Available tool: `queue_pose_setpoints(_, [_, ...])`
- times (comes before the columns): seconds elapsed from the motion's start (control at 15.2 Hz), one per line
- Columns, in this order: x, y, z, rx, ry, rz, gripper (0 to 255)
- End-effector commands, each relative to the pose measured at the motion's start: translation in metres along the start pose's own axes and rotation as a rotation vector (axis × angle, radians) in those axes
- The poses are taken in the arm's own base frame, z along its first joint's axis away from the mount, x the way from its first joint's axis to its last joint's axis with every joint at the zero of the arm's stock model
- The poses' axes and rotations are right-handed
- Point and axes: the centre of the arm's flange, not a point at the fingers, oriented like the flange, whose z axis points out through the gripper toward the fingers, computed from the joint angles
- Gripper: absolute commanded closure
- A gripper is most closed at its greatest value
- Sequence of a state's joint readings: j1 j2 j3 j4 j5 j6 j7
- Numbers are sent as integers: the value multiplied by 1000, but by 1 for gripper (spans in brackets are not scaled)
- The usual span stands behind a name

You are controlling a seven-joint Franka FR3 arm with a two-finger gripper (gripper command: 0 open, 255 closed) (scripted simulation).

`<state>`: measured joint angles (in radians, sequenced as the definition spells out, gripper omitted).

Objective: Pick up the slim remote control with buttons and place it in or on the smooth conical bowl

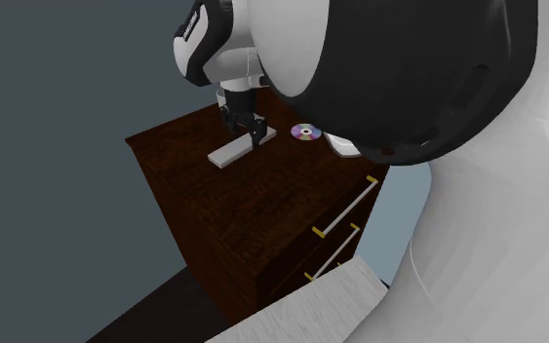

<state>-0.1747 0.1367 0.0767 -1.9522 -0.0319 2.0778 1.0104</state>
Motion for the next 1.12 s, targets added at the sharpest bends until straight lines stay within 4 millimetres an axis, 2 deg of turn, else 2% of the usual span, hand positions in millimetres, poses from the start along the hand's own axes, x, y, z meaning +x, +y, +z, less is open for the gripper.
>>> queue_pose_setpoints(0.0, [0,0,-12,0,0,0,255])
queue_pose_setpoints(0.86, [1,1,-80,0,0,0,255])
queue_pose_setpoints(1.06, [32,25,-80,0,0,0,255])
